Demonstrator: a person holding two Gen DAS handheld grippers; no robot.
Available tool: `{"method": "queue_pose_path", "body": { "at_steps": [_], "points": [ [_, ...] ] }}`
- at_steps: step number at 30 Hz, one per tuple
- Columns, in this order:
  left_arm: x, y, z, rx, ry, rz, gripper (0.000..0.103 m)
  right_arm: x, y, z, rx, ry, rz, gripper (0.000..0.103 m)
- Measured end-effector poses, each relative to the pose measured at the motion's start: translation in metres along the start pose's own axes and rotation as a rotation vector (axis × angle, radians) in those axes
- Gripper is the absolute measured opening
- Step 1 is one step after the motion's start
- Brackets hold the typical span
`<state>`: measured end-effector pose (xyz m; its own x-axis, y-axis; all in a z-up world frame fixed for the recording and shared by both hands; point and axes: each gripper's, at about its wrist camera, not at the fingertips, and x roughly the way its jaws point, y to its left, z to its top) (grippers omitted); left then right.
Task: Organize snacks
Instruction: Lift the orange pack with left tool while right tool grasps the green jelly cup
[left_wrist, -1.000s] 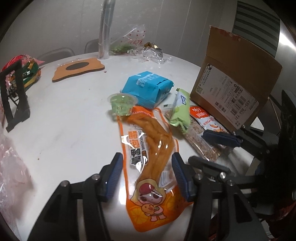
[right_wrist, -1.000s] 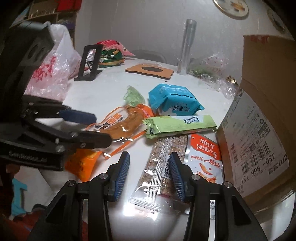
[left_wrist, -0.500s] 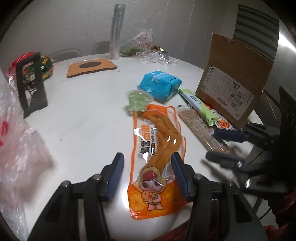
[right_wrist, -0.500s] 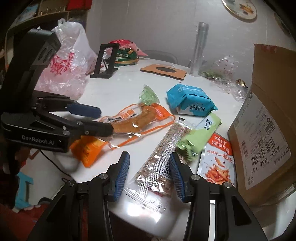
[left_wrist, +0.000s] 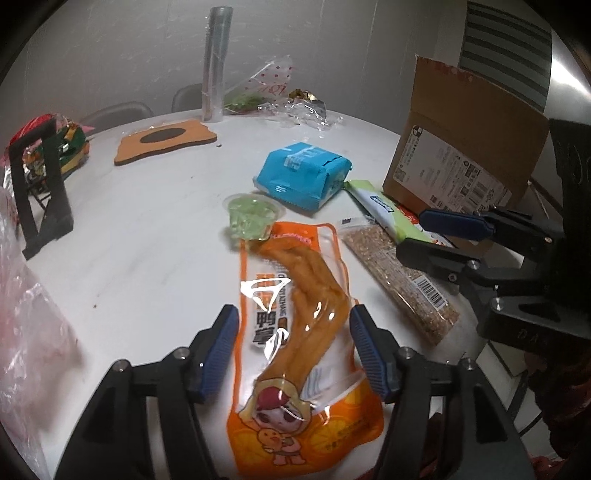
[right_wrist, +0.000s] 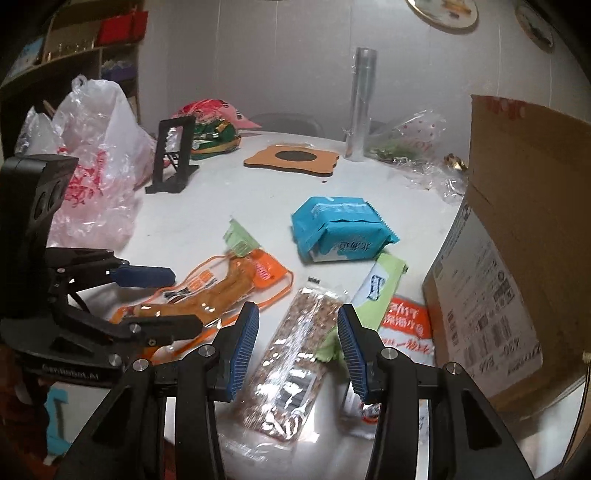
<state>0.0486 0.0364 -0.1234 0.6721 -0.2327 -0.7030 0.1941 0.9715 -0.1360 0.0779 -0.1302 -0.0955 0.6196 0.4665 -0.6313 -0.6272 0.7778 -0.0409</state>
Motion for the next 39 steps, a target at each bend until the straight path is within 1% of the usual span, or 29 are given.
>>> {"method": "queue_pose_path", "body": {
  "at_steps": [4,7,11,14,17,19,24,27,28,29,30,33,37,38,39],
  "points": [
    [0.0,-0.001,-0.001,0.013,-0.006,0.005,0.058,0.003,-0.004,0.0,0.009,0.016,-0.002,0.041],
    [-0.001,0.0,-0.003,0.017,-0.009,0.001,0.057,0.003,-0.006,-0.001,0.013,0.011,0.025,0.041],
    [-0.007,0.01,-0.007,-0.016,-0.018,-0.004,0.057,0.01,-0.001,0.006,0.012,0.02,0.048,0.041],
    [-0.013,0.017,-0.011,-0.029,-0.02,-0.001,0.057,0.023,0.005,0.024,0.007,0.027,0.093,0.042],
    [-0.016,0.02,-0.013,-0.019,-0.013,-0.013,0.057,0.04,0.011,0.039,0.011,0.042,0.155,0.05],
    [-0.017,0.02,-0.014,-0.011,-0.01,-0.021,0.057,0.053,0.019,0.049,-0.008,0.056,0.229,0.051],
    [-0.017,0.021,-0.014,-0.006,-0.009,-0.026,0.058,0.082,0.04,0.064,-0.071,0.113,0.335,0.05],
    [-0.017,0.021,-0.014,-0.006,-0.008,-0.028,0.059,0.096,0.045,0.067,-0.074,0.143,0.35,0.05],
    [-0.017,0.021,-0.014,-0.006,-0.007,-0.027,0.061,0.1,0.046,0.068,-0.077,0.151,0.352,0.049],
    [-0.016,0.022,-0.013,-0.006,-0.007,-0.017,0.063,0.102,0.046,0.068,-0.08,0.155,0.354,0.043],
    [-0.015,0.022,-0.012,-0.004,-0.008,-0.006,0.065,0.104,0.047,0.069,-0.085,0.159,0.354,0.032],
    [-0.013,0.023,-0.011,-0.01,-0.016,0.013,0.065,0.1,0.044,0.066,-0.081,0.142,0.341,0.032],
    [-0.008,0.026,-0.007,-0.023,-0.025,0.054,0.065,0.085,0.033,0.06,-0.065,0.115,0.327,0.032],
    [-0.007,0.027,-0.006,-0.024,-0.026,0.067,0.065,0.08,0.03,0.058,-0.063,0.111,0.316,0.032],
    [-0.006,0.028,-0.005,-0.025,-0.027,0.07,0.061,0.073,0.027,0.055,-0.063,0.109,0.303,0.032]
  ]
}}
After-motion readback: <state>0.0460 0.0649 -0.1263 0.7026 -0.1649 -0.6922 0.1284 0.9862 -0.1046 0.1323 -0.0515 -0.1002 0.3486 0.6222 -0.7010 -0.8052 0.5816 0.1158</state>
